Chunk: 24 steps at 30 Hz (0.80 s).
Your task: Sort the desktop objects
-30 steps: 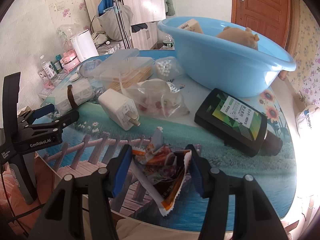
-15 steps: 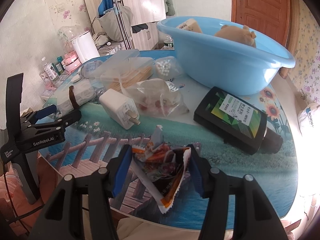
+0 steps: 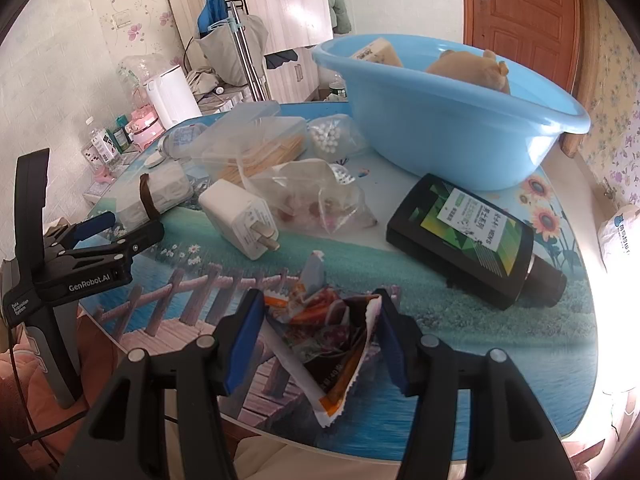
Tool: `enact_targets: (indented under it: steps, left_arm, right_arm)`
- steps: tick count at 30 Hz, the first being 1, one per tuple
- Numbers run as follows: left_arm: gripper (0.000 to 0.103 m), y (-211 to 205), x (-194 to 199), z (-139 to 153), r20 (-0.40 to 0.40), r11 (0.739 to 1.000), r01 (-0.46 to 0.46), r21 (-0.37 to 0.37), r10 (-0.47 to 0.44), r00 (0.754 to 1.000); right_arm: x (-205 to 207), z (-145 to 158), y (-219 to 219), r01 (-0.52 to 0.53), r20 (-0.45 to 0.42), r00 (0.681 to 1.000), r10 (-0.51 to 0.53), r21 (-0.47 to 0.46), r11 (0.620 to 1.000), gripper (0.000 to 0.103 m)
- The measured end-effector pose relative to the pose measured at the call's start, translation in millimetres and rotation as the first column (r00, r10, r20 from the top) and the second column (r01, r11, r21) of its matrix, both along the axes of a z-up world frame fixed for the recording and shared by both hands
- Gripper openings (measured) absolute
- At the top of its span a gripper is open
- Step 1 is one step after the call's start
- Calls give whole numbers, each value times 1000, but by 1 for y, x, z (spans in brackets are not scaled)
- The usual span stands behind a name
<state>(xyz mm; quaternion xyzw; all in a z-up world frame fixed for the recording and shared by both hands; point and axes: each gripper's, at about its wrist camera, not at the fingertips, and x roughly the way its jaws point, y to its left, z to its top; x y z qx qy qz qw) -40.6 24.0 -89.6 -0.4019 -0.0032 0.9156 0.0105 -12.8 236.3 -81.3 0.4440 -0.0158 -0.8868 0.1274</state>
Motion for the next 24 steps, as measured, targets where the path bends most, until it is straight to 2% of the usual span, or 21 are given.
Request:
enact_targets:
  steps: [24]
  left_arm:
    - [103,1,0,0,0,1000,-1,0,1,1000]
  right_arm:
    - [-2,0,-2,1,0,1000,-1,11,1000,54]
